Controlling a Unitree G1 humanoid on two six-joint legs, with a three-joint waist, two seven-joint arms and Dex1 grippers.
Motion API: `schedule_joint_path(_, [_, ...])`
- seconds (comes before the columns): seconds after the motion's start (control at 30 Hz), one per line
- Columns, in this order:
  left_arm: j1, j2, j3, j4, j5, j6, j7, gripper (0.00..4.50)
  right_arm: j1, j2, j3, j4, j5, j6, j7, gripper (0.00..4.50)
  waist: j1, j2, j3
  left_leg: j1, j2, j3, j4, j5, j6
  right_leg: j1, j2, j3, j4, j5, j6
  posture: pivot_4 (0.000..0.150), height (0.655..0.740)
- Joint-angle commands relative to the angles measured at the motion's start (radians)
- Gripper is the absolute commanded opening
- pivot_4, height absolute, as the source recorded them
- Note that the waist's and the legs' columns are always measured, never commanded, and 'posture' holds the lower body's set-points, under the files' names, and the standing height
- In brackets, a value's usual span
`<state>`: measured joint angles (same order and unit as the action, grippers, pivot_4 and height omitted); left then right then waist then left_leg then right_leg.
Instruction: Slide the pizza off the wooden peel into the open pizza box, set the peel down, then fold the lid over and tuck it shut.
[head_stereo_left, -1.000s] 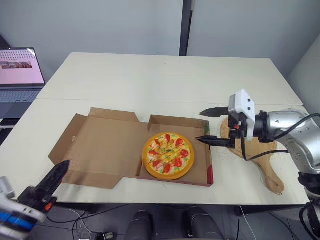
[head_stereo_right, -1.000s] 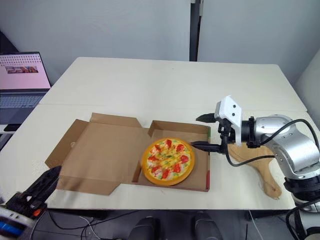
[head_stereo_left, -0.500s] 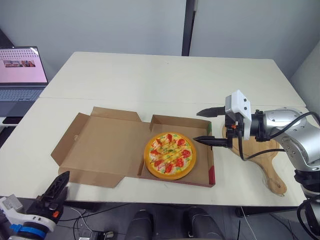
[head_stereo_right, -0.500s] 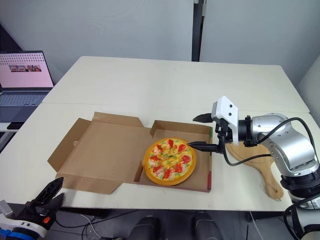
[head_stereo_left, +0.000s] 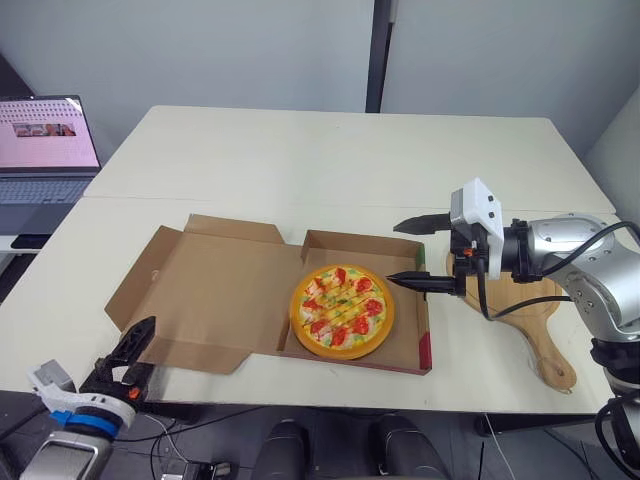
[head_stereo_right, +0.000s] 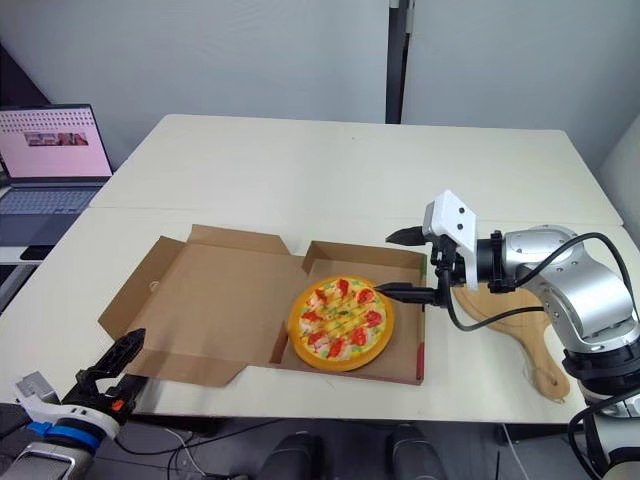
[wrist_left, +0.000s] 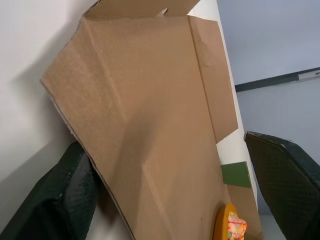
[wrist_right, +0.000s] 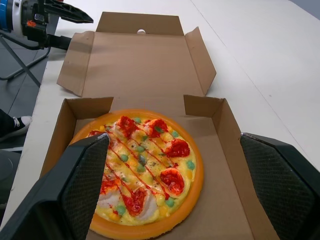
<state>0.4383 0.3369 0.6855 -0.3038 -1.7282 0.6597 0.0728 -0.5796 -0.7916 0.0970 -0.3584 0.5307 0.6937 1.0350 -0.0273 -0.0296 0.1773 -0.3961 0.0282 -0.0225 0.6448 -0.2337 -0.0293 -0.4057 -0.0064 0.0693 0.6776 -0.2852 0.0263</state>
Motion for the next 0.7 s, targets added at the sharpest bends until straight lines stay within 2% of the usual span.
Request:
schedule_joint_path(0.03, [0.004,0.018,0.017,-0.019,-0.001,-0.016,-0.01,3.67,-0.015,-0.009,-0.035,-0.033,0.009,-0.004,-0.007,4.5,-0.001,-0.002,0.001,0.0,0.0,0.0,0.0,0.0,0.0,0.0,0.0,0.0,0.0,0.0,0.0,0.15,0.7306])
schedule_joint_path(0.4, [0.077,0.013,0.03,-0.114,-0.031,-0.039,-0.014,0.37,-0.013,-0.004,-0.027,-0.011,-0.005,-0.027,-0.01,4.5,-0.002,-0.005,0.002,-0.001,0.001,-0.001,0.0,0.0,0.0,0.0,0.001,0.001,-0.001,0.0,0.0,0.15,0.7306])
schedule_joint_path(0.7, [0.077,-0.006,0.02,-0.132,-0.021,-0.09,-0.013,0.37,-0.017,-0.002,-0.019,0.004,-0.011,-0.043,-0.002,4.5,-0.002,-0.005,0.002,-0.002,0.001,-0.001,-0.001,0.0,0.0,-0.001,0.001,0.001,-0.003,0.0,0.0,0.15,0.7306])
